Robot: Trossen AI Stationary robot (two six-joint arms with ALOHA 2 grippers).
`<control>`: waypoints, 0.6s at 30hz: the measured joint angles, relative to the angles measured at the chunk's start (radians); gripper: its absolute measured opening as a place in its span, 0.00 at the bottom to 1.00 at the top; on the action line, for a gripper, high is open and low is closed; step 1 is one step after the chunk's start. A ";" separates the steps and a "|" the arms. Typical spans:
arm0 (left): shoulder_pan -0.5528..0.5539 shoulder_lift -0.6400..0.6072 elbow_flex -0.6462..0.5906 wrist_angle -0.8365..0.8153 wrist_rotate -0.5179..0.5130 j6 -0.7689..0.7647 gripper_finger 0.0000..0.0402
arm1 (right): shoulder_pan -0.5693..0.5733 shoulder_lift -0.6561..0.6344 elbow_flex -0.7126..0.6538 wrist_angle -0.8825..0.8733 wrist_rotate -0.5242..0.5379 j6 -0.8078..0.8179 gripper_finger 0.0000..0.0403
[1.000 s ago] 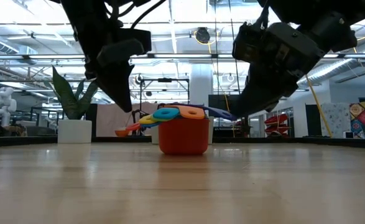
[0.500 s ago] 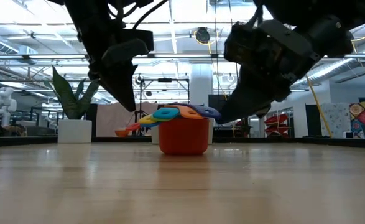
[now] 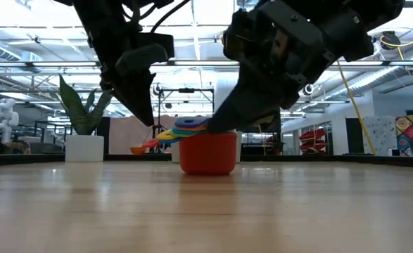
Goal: Nest measuring cups in basket
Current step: Stack the dark blue measuring cup on top of the orange measuring cup
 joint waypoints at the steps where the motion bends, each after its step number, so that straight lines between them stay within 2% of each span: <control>1: 0.000 0.000 0.000 0.001 0.000 0.000 0.01 | -0.001 0.000 0.000 -0.002 0.001 -0.002 0.00; 12: 0.000 0.000 0.000 0.006 -0.001 0.000 0.01 | -0.021 -0.002 0.002 -0.002 0.000 -0.011 0.00; 18: 0.000 0.000 0.000 0.001 -0.001 0.000 0.02 | 0.006 -0.002 0.002 -0.013 -0.023 -0.005 0.00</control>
